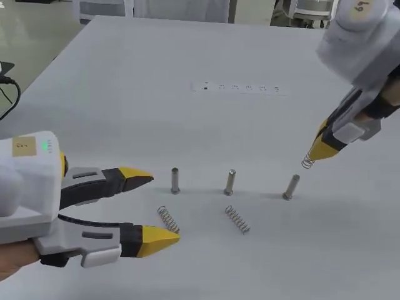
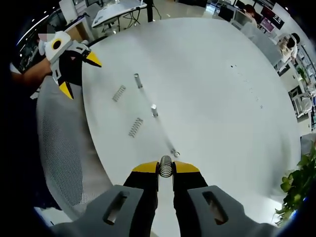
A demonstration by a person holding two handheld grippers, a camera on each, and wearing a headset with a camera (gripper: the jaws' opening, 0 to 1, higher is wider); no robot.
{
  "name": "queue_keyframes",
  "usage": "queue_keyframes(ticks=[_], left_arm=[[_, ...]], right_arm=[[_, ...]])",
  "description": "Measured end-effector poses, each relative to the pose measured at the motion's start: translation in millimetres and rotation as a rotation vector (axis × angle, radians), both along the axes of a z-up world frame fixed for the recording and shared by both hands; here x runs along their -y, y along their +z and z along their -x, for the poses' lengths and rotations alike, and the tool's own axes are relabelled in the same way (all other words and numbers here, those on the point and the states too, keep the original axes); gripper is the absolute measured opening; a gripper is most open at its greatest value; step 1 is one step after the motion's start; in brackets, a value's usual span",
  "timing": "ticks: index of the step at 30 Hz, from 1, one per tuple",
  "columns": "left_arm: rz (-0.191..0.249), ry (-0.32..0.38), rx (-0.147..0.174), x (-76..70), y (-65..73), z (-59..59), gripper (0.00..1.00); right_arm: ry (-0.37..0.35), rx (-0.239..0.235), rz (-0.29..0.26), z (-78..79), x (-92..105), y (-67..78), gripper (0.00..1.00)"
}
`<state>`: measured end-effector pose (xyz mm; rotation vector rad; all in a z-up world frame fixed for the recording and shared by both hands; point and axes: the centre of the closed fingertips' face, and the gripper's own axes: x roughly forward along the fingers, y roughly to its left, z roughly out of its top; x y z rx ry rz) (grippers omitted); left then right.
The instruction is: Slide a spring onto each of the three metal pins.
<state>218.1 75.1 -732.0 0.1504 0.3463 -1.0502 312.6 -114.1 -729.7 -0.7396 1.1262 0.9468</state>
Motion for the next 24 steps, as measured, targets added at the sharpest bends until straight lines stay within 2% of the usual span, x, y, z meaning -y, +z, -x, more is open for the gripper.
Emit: queue_keyframes(ticks=[4, 7, 16, 24], left_arm=[[0.0, 0.007, 0.0, -1.6, -0.9, 0.0, 0.55], [0.001, 0.018, -0.002, -4.0, -2.1, -1.1, 0.57], [-0.003, 0.045, -0.014, -9.1, -8.4, -2.4, 0.63], [-0.004, 0.075, -0.027, -15.5, -17.4, -8.9, 0.7]], right_arm=[[-0.011, -0.004, 0.022, -5.0, 3.7, -10.7, 0.08], [-0.025, -0.014, 0.014, -6.6, 4.5, -14.0, 0.08], [-0.042, -0.017, 0.017, -10.3, 9.0, -18.0, 0.08], [-0.048, -0.017, 0.023, -12.3, 10.4, -19.7, 0.08]])
